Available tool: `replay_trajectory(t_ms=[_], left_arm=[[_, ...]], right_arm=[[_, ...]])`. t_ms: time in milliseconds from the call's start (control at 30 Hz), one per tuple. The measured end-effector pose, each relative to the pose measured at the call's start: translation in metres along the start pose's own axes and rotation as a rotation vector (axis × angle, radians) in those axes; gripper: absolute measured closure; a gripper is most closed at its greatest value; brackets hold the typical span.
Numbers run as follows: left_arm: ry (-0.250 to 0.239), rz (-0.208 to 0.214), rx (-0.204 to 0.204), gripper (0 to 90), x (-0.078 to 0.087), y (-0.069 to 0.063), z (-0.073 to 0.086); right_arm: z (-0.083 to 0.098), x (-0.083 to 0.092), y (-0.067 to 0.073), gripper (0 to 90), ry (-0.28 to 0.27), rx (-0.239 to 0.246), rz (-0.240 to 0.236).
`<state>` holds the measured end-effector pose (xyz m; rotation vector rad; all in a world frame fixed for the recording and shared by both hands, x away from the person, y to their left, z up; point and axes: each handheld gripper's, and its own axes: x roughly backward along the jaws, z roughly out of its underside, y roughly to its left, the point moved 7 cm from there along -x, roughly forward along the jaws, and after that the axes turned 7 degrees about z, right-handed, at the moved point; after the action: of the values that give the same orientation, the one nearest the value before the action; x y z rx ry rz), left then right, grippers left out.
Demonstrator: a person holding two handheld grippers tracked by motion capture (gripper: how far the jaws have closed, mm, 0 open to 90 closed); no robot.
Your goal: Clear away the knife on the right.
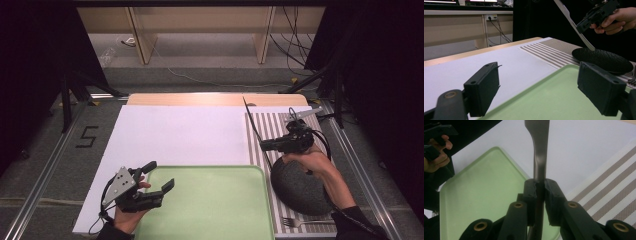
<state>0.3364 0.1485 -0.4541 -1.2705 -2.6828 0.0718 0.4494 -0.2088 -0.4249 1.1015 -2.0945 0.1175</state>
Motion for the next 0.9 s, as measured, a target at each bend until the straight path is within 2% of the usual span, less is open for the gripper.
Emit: replay_trajectory(t_ms=[133, 400, 500, 900], left_arm=[[-0.003, -0.002, -0.004, 17.5, 0.001, 0.000, -0.001], [-0.012, -0.007, -0.002, 17.5, 0.001, 0.000, -0.001], [0.001, -0.005, -0.009, 17.4, -0.001, -0.001, 0.000], [-0.005, -0.007, -0.012, 17.4, -0.001, -0.001, -0.001]], right_arm=[[0.005, -0.002, 0.005, 80.3, 0.005, -0.020, -0.014], [0.012, -0.004, 0.018, 80.3, 0.017, -0.024, -0.020], [0.015, -0.006, 0.024, 80.3, 0.022, -0.013, -0.015], [0.027, -0.017, 0.054, 80.3, 0.056, 0.016, -0.027]])
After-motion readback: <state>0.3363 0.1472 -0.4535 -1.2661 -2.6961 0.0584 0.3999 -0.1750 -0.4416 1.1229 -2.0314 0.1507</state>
